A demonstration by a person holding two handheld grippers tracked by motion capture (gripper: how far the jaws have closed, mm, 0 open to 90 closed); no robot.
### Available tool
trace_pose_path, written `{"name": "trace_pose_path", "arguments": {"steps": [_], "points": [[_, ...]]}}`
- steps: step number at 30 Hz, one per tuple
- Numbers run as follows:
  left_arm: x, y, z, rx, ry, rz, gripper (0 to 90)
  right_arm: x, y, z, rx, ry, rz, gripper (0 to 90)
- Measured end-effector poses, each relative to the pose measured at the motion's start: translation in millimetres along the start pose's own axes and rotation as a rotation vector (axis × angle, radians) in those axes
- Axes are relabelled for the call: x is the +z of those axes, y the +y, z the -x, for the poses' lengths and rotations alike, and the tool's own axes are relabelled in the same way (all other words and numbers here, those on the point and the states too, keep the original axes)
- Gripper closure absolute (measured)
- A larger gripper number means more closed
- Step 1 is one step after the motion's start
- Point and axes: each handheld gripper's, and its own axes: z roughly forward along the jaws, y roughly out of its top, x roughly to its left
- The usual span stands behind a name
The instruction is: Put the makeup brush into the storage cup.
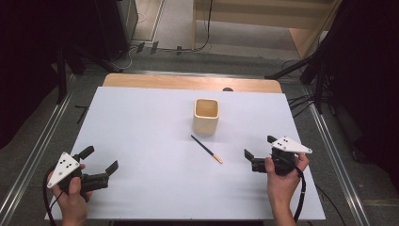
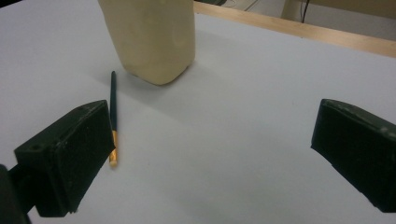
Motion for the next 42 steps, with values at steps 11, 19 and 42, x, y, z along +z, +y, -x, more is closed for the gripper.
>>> {"name": "trace_pose_path", "arguments": {"steps": [11, 19, 42], "points": [[1.0, 3.2, -1.5, -0.019, -0.009, 0.023, 0.0, 14.8, 18.7, -12.3, -0.039, -0.002, -0.049, 0.4], [1.4, 7.2, 4.8, -0.031, -0.018, 0.041, 0.0, 23.9, 28.2, -15.4, 0.005, 0.041, -0.066, 2.0], [10.1, 3.9, 10.5, 0.001, -0.023, 0.005, 0.0, 48.6, 53.6, -33.8, -0.077, 0.123, -0.186, 18.7]]}}
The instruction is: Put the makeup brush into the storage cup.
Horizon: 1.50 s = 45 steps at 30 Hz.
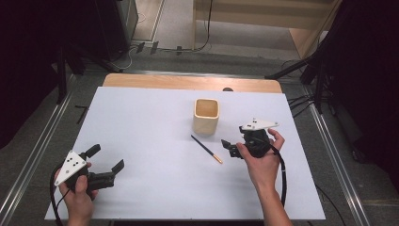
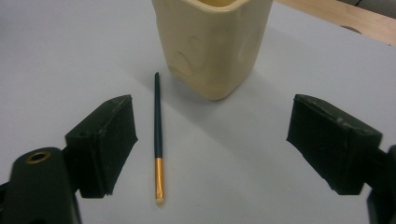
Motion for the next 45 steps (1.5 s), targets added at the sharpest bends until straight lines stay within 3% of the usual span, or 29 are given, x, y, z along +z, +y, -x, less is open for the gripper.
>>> {"name": "trace_pose_path", "arguments": {"steps": [3, 4, 9, 11, 15, 22, 30, 38, 41, 45], "points": [[0.3, 0.4, -0.1, 0.003, 0.003, -0.005, 0.0, 4.7, 5.4, -3.2, -0.027, -0.003, -0.022, 30.9], [0.3, 0.4, -0.1, 0.003, 0.003, -0.005, 0.0, 4.7, 5.4, -3.2, -0.027, -0.003, -0.022, 30.9], [1.1, 0.1, 0.6, 0.009, 0.003, -0.008, 0.0, 17.7, 10.8, -11.1, -0.082, 0.027, -0.129, 43.7], [1.6, -0.1, 0.5, 0.008, 0.003, -0.008, 0.0, 20.2, 11.3, -12.0, -0.083, 0.032, -0.140, 44.2], [1.4, 0.3, -0.2, 0.007, 0.006, -0.009, 0.0, 31.4, 13.9, -15.2, -0.070, 0.051, -0.198, 53.6], [0.3, 0.6, -1.2, 0.003, 0.010, -0.009, 0.0, 44.2, 17.6, -22.9, -0.093, 0.067, -0.292, 61.2], [-0.7, 1.5, -3.6, 0.006, 0.011, -0.004, 0.0, 67.1, 20.4, -35.0, -0.105, 0.080, -0.463, 71.0], [-0.3, 1.5, -4.3, 0.004, 0.010, -0.005, 0.0, 79.2, 23.7, -39.3, -0.098, 0.047, -0.548, 72.8], [-0.1, 1.6, -4.5, 0.004, 0.012, -0.006, 0.0, 85.8, 22.6, -39.9, -0.085, 0.055, -0.595, 77.9], [-0.1, 1.8, -4.3, 0.005, 0.012, -0.008, 0.0, 94.3, 19.4, -41.9, -0.102, 0.031, -0.623, 80.0]]}}
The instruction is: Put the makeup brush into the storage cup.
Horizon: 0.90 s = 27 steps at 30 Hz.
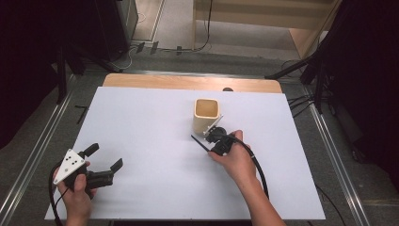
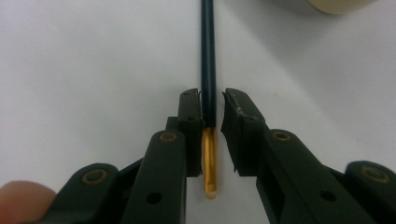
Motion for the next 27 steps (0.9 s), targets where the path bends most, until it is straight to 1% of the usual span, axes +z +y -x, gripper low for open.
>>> {"name": "trace_pose_path", "arguments": {"steps": [1, 2, 4, 5, 6, 7, 8, 9, 10, 11, 13, 14, 15, 16, 17, 18, 19, 20, 21, 22, 23, 24, 25, 27], "points": [[0.2, -0.1, 0.3, 0.000, 0.000, 0.000, 0.0, 0.0, 0.0, 0.0, 0.000, 0.000, 0.000, 80.0], [0.5, -0.1, 0.7, 0.001, 0.000, -0.001, 0.0, 0.1, 0.2, -0.3, -0.007, -0.001, 0.004, 84.2], [1.2, -0.2, 1.3, 0.005, -0.003, -0.003, 0.0, 0.0, 0.2, -3.1, -0.037, -0.014, 0.003, 84.6], [1.3, -0.1, 1.9, 0.005, -0.001, -0.008, 0.0, 0.0, 0.2, -3.1, -0.037, -0.014, 0.003, 84.6], [2.1, -0.2, 2.8, 0.013, 0.004, -0.012, 0.0, -0.3, -0.7, -3.0, -0.052, -0.016, 0.008, 84.7], [2.5, 0.0, 3.5, 0.025, 0.008, -0.020, 0.0, -0.6, -2.5, -3.6, -0.054, -0.015, 0.022, 84.7], [3.2, 0.2, 4.7, 0.032, 0.012, -0.025, 0.0, -1.9, -6.7, -3.4, -0.068, -0.003, 0.052, 84.7], [3.8, 0.6, 5.3, 0.036, 0.008, -0.026, 0.0, -1.9, -6.7, -3.4, -0.068, -0.003, 0.052, 84.7], [5.1, 1.4, 6.2, 0.031, 0.004, -0.027, 0.0, -6.1, -14.7, -3.5, -0.075, 0.001, 0.113, 84.7], [5.1, 1.4, 6.2, 0.031, 0.004, -0.027, 0.0, -7.1, -16.7, -3.7, -0.076, 0.004, 0.131, 84.8], [8.1, 2.4, 8.3, 0.031, -0.002, -0.032, 0.0, -12.9, -26.6, -3.9, -0.079, -0.001, 0.192, 84.8], [11.6, 4.1, 11.8, 0.033, -0.008, -0.033, 0.0, -15.3, -31.2, -4.2, -0.078, 0.004, 0.218, 84.8], [11.6, 4.1, 11.8, 0.033, -0.008, -0.033, 0.0, -15.3, -31.2, -4.2, -0.078, 0.004, 0.218, 84.8], [14.7, 6.1, 15.7, 0.034, -0.015, -0.033, 0.0, -20.3, -40.0, -2.9, -0.077, 0.017, 0.268, 84.8], [14.7, 6.1, 15.7, 0.034, -0.015, -0.033, 0.0, -20.3, -40.0, -2.9, -0.077, 0.017, 0.268, 84.8], [18.0, 7.8, 19.5, 0.033, -0.025, -0.028, 0.0, -22.7, -43.4, -2.3, -0.077, 0.012, 0.279, 84.8], [19.7, 8.6, 21.6, 0.035, -0.030, -0.031, 0.0, -26.6, -49.8, -2.1, -0.082, 0.014, 0.315, 84.8], [25.2, 10.2, 27.2, 0.042, -0.044, -0.036, 0.0, -30.5, -57.2, -1.6, -0.085, 0.013, 0.346, 84.8], [25.2, 10.2, 27.2, 0.042, -0.044, -0.036, 0.0, -30.5, -57.2, -1.6, -0.085, 0.013, 0.346, 84.8], [31.4, 11.4, 32.3, 0.052, -0.057, -0.041, 0.0, -33.4, -65.0, -1.7, -0.085, 0.015, 0.380, 84.8], [31.4, 11.4, 32.3, 0.052, -0.057, -0.041, 0.0, -33.4, -65.0, -1.7, -0.085, 0.015, 0.380, 84.8], [36.9, 12.9, 36.2, 0.065, -0.067, -0.050, 0.0, -35.2, -73.1, -1.0, -0.084, 0.008, 0.413, 84.8], [39.6, 13.8, 38.1, 0.065, -0.073, -0.050, 0.0, -35.2, -73.1, -1.0, -0.084, 0.008, 0.413, 84.8], [46.5, 17.3, 42.6, 0.072, -0.088, -0.049, 0.0, -36.0, -78.8, -0.8, -0.087, 0.009, 0.428, 84.8]]}}
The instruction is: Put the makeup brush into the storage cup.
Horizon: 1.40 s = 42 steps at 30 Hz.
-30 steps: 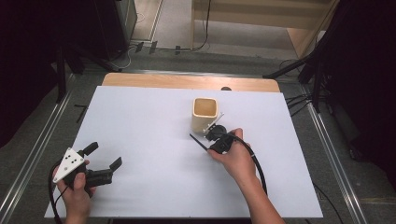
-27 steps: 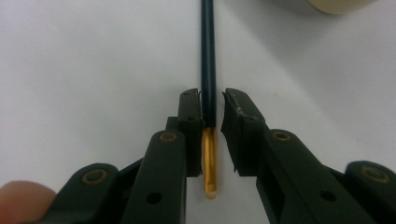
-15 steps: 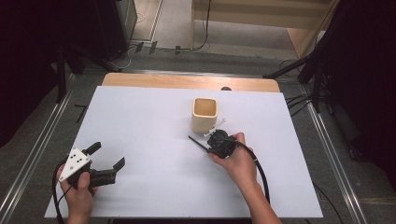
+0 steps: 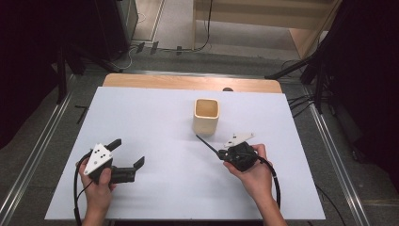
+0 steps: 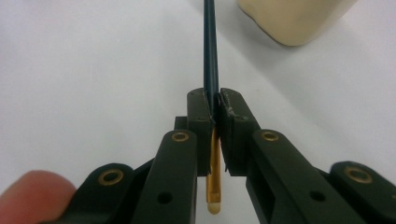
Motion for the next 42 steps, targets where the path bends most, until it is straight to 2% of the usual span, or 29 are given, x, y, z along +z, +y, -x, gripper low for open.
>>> {"name": "trace_pose_path", "arguments": {"steps": [1, 3, 5, 6, 8, 9, 11, 15, 18, 26, 28, 30, 35, 36, 38, 42], "points": [[7.2, 4.6, 3.2, 0.009, -0.017, 0.004, 0.0, -2.1, -4.3, 0.3, -0.010, 0.005, 0.011, 84.8], [10.9, 6.9, 4.8, 0.016, -0.023, 0.004, 0.0, -4.2, -7.9, 1.9, -0.020, 0.016, 0.020, 84.8], [18.3, 10.9, 7.7, 0.029, -0.040, 0.005, 0.0, -7.3, -12.4, 3.3, -0.008, 0.024, 0.036, 84.9], [25.6, 13.0, 11.4, 0.038, -0.070, 0.004, 0.0, -8.6, -14.6, 3.9, -0.015, 0.029, 0.048, 84.9], [29.1, 13.5, 14.1, 0.047, -0.087, 0.001, 0.0, -9.2, -16.3, 4.1, -0.029, 0.035, 0.053, 84.9], [35.7, 13.1, 20.2, 0.068, -0.115, -0.012, 0.0, -10.0, -17.9, 2.9, -0.044, 0.032, 0.054, 84.8], [38.3, 12.7, 22.9, 0.069, -0.129, -0.013, 0.0, -10.1, -17.9, 2.9, -0.052, 0.034, 0.061, 84.9], [43.7, 12.5, 29.5, 0.061, -0.181, -0.004, 0.0, -8.8, -16.6, 1.0, -0.072, 0.043, 0.061, 84.8], [46.1, 11.6, 31.5, 0.042, -0.241, 0.001, 0.0, -8.2, -15.5, -0.5, -0.089, 0.051, 0.066, 84.9], [48.4, 10.8, 35.0, 0.037, -0.302, -0.019, 0.0, -14.1, -11.6, -6.9, -0.146, 0.063, 0.070, 84.9], [49.6, 10.2, 37.4, 0.023, -0.332, -0.034, 0.0, -18.3, -10.4, -8.3, -0.162, 0.078, 0.089, 84.9], [50.3, 10.2, 38.4, 0.025, -0.338, -0.036, 0.0, -20.2, -10.0, -8.9, -0.171, 0.083, 0.096, 84.9], [53.8, 10.1, 39.4, 0.003, -0.415, -0.049, 0.0, -25.7, -6.4, -12.4, -0.196, 0.119, 0.125, 84.9], [54.2, 9.7, 39.2, 0.003, -0.426, -0.053, 0.0, -26.3, -4.8, -14.6, -0.217, 0.131, 0.128, 84.9], [54.4, 9.6, 40.1, 0.008, -0.417, -0.057, 5.1, -25.7, -3.5, -17.6, -0.237, 0.146, 0.126, 84.9], [54.2, 9.4, 40.9, 0.005, -0.433, -0.072, 9.6, -24.2, -2.0, -21.7, -0.258, 0.160, 0.128, 84.9]]}}
